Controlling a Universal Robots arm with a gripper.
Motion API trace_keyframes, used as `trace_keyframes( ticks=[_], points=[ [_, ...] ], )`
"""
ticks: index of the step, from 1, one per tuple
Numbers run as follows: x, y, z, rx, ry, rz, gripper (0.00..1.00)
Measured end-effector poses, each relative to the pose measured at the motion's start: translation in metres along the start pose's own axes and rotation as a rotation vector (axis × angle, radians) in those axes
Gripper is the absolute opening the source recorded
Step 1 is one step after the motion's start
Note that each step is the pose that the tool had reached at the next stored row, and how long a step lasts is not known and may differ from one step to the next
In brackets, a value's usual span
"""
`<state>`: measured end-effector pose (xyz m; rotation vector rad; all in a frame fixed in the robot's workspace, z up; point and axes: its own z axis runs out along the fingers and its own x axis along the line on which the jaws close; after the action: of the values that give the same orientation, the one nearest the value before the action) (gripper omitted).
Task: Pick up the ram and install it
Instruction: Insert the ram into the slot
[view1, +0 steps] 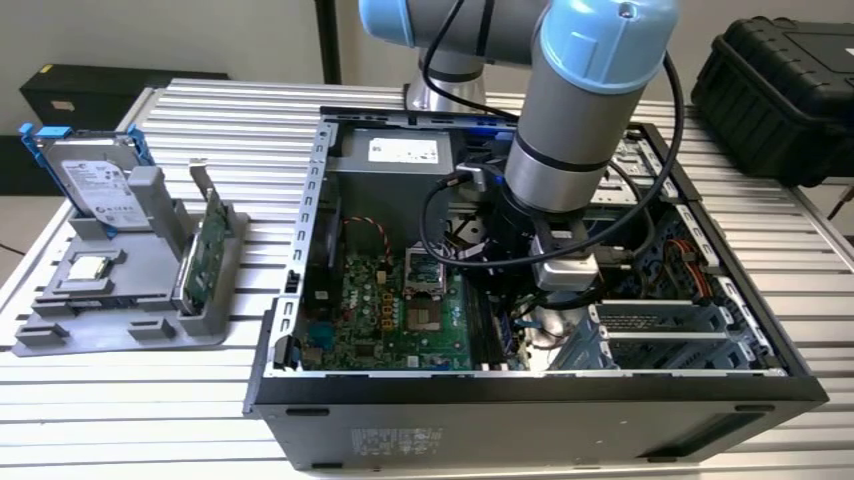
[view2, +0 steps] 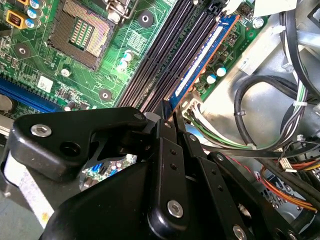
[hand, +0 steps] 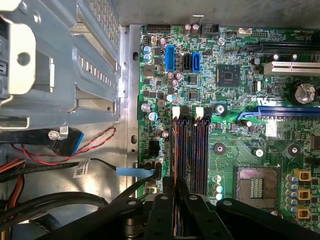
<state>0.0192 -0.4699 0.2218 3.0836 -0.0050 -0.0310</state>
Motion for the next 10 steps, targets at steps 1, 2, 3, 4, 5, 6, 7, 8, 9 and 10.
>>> trace_keyframes(
  ticks=[1, 2, 3, 4, 5, 6, 7, 8, 9, 10],
  points=[
    [-0.0001, 0.0, 0.0, 0.0, 0.0, 0.0, 0.0],
    [-0.0002, 0.0, 0.0, 0.0, 0.0, 0.0, 0.0],
    [-0.0002, 0.0, 0.0, 0.0, 0.0, 0.0, 0.0],
    [-0.0002, 0.0, 0.0001, 0.0, 0.0, 0.0, 0.0],
    [-0.0002, 0.0001, 0.0001, 0.0001, 0.0001, 0.0, 0.0],
    [-0.0003, 0.0001, 0.0003, 0.0003, 0.0001, 0.0, 0.0],
    [-0.0003, 0.0001, 0.0003, 0.0003, 0.0001, 0.0, 0.0],
    [-0.0004, 0.0001, 0.0003, 0.0001, 0.0, 0.0, 0.0],
    [-0.0006, 0.0002, 0.0004, 0.0, 0.0, 0.0, 0.0],
    [-0.0007, 0.0001, 0.001, 0.0001, 0.0001, 0.0, 0.0]
  ],
)
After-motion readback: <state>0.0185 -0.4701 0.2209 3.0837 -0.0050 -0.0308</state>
